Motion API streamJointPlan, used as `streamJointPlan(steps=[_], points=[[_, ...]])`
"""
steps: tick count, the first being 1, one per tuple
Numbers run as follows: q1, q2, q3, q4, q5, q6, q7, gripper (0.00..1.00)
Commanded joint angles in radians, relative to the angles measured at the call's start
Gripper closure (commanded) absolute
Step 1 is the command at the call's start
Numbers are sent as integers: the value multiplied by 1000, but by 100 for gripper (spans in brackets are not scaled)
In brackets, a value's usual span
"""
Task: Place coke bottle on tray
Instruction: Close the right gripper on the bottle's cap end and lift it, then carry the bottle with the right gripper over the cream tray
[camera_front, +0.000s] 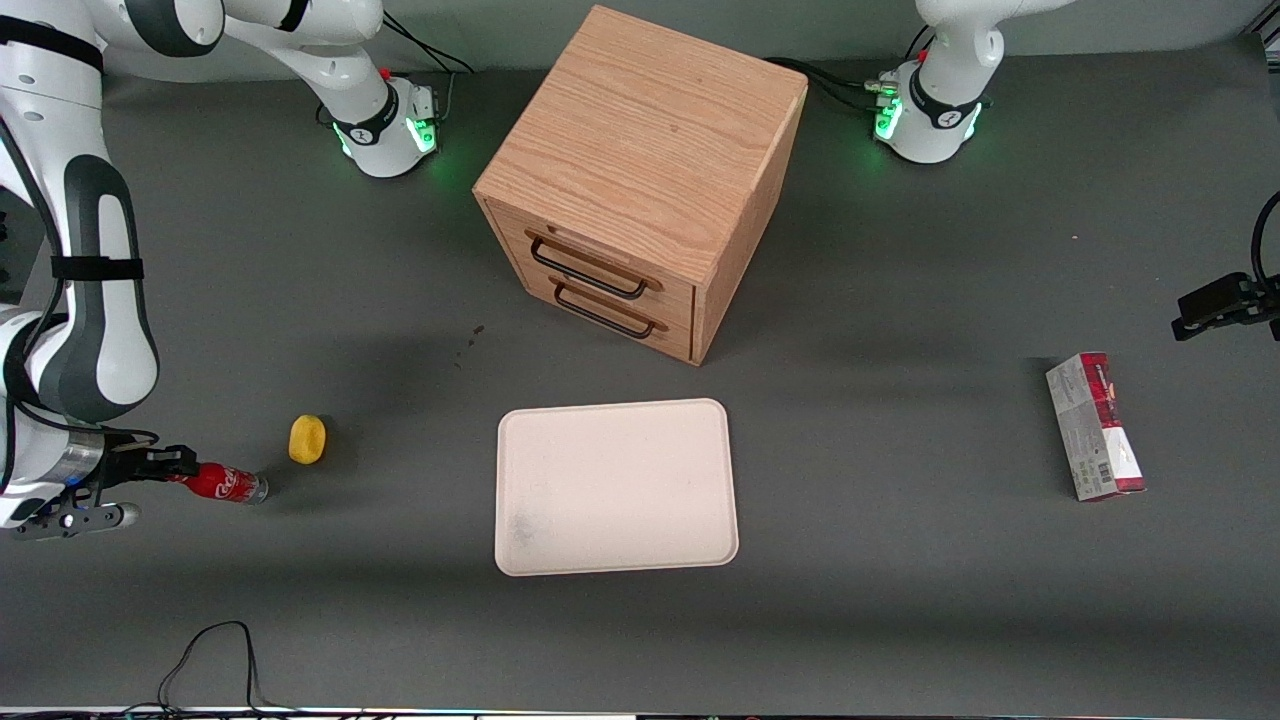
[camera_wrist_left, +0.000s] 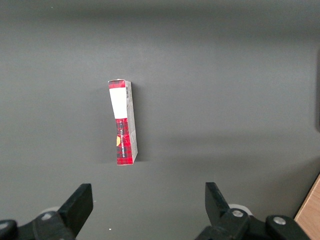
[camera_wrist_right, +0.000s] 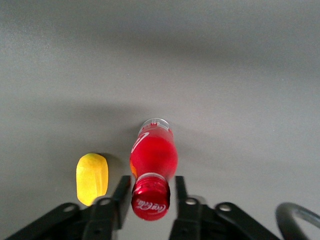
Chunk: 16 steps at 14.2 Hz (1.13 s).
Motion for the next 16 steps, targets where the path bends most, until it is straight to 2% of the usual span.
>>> streamJointPlan(steps=[1, 7, 12, 16], points=[[7, -9, -5, -14, 22, 18, 13, 100], [8, -34, -5, -3, 20, -34, 45, 100], [24, -114, -6, 122, 14, -301, 85, 100], [22, -124, -9, 351, 5, -596, 85, 100]])
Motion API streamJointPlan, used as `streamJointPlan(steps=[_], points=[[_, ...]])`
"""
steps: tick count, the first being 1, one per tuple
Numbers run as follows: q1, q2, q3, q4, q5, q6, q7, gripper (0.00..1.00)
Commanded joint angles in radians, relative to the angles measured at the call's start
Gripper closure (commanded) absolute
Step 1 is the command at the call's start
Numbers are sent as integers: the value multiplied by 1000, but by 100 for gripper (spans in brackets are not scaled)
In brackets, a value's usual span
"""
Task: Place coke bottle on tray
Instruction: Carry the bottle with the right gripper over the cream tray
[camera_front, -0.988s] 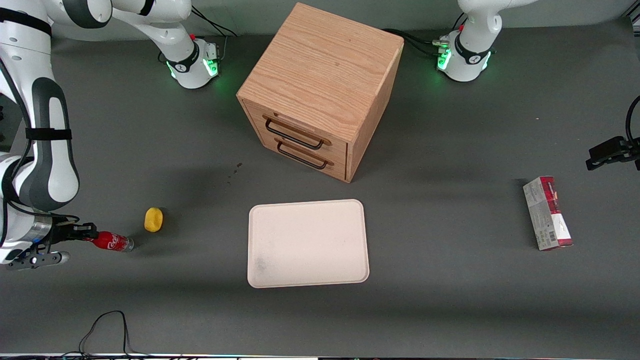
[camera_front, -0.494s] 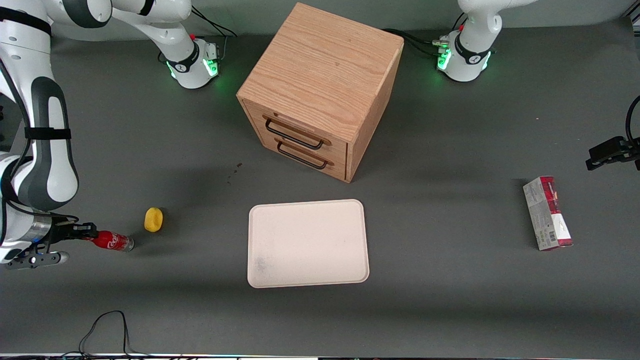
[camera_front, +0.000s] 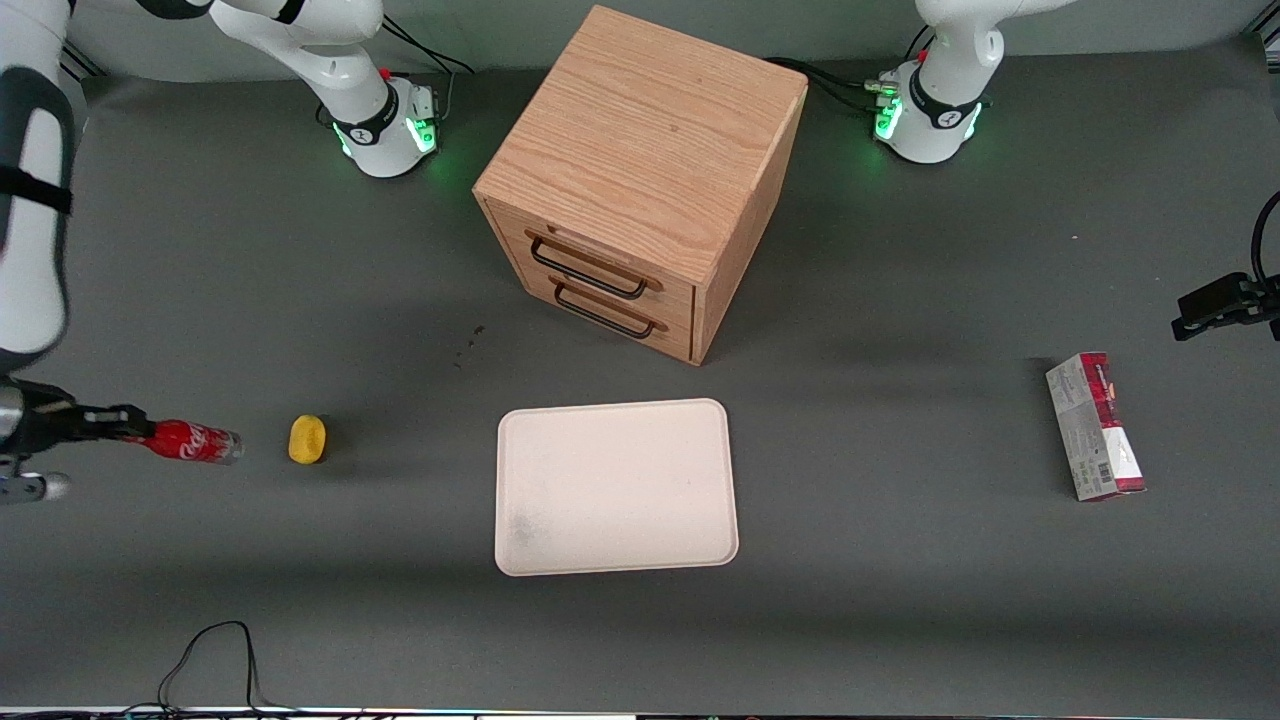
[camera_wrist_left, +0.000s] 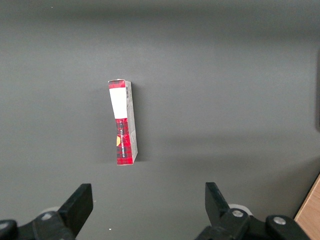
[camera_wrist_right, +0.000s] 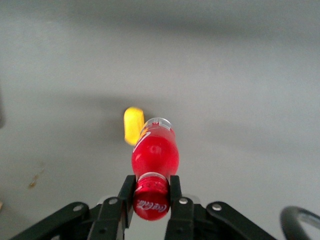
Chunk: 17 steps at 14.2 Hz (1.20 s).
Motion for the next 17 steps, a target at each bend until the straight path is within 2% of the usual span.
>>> streamJointPlan(steps=[1, 4, 8, 12, 14, 17], points=[[4, 5, -9, 178, -4, -196, 23, 100], [4, 15, -6, 299, -20, -305, 64, 100], [42, 22, -2, 315, -26, -310, 135, 100], [200, 112, -2, 387, -24, -284, 398, 100], [278, 166, 7, 404, -18, -206, 573, 100], [299, 254, 139, 406, -20, -9, 870, 100]])
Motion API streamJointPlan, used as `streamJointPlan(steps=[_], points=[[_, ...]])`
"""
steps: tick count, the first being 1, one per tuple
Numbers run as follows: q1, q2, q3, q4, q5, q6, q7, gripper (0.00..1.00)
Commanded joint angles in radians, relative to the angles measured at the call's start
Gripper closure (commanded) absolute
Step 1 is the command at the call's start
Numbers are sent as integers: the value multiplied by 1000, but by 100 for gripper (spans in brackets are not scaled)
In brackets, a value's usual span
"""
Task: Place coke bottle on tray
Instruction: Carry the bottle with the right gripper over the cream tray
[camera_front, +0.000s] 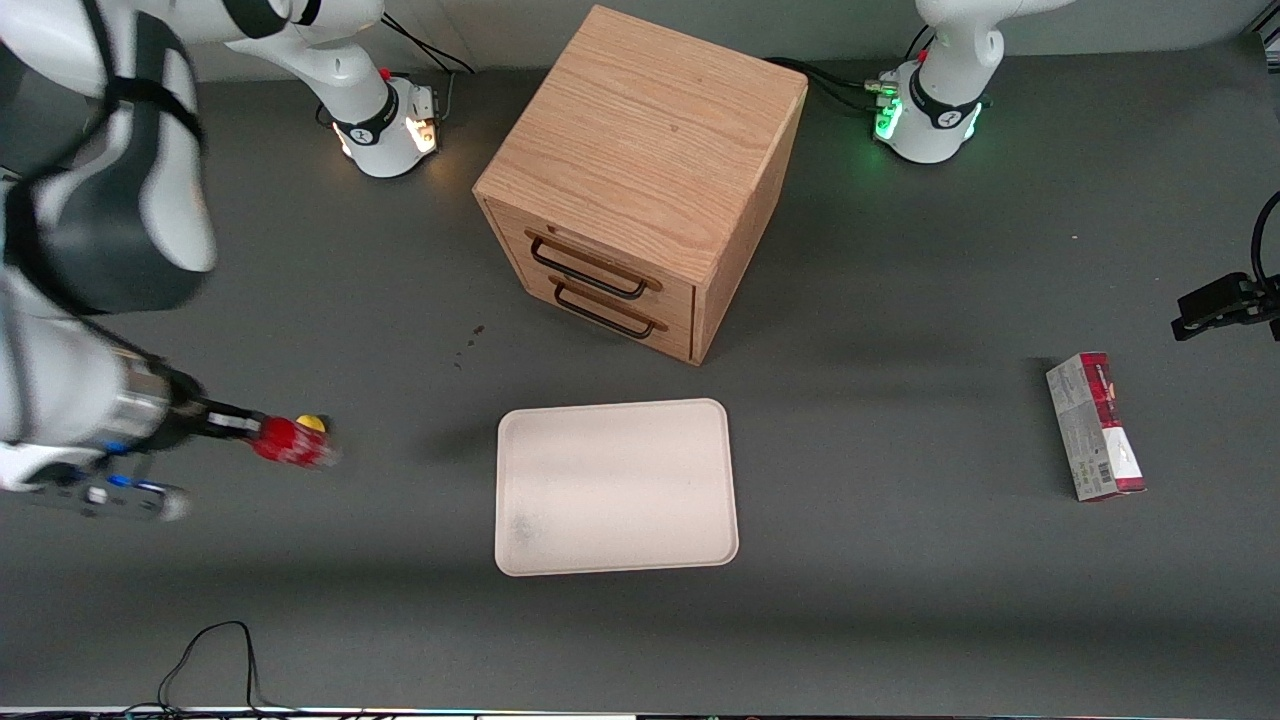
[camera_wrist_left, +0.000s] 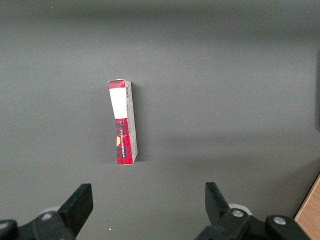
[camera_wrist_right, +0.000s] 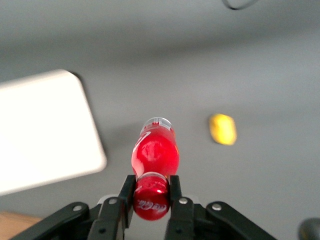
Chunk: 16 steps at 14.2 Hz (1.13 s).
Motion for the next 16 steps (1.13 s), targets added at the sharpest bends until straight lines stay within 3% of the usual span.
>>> streamJointPlan(steps=[1, 7, 16], points=[[-7, 104, 91, 72, -8, 139, 234, 100], [82, 232, 109, 72, -19, 324, 387, 100], [126, 301, 109, 69, -46, 362, 425, 100]])
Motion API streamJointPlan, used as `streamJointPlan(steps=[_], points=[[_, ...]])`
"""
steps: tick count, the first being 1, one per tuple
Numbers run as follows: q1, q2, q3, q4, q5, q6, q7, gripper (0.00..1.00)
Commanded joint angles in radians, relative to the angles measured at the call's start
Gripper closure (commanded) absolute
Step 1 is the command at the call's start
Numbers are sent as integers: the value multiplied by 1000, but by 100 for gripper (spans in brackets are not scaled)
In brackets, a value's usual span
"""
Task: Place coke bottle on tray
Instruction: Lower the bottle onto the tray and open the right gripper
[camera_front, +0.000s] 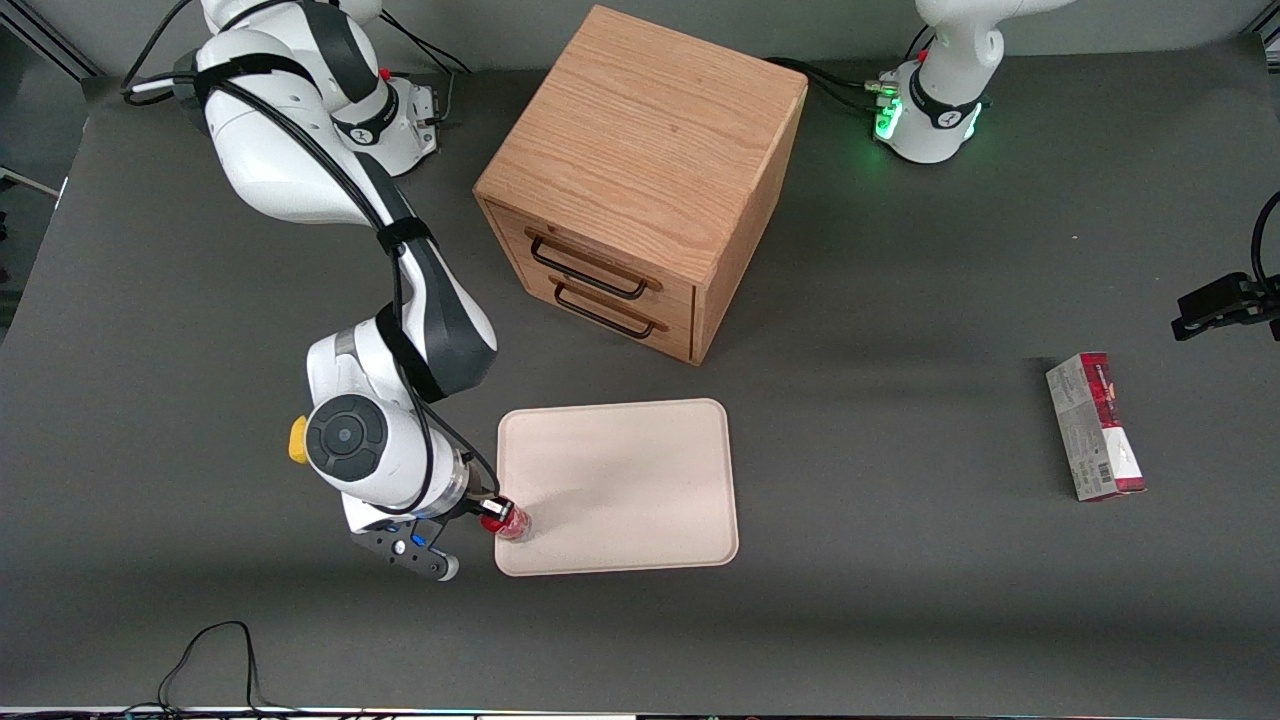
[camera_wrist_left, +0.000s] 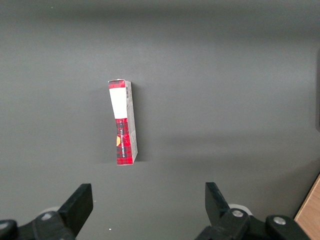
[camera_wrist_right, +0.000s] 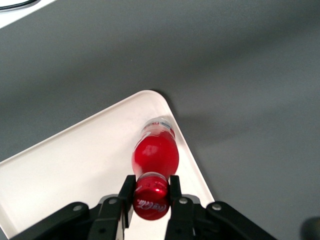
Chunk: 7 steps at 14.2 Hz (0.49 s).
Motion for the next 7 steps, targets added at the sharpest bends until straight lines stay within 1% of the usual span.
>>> streamJointPlan(steps=[1, 7], points=[[8, 20, 0, 48, -19, 5, 46, 100], [8, 29, 2, 43, -19, 17, 51, 100]])
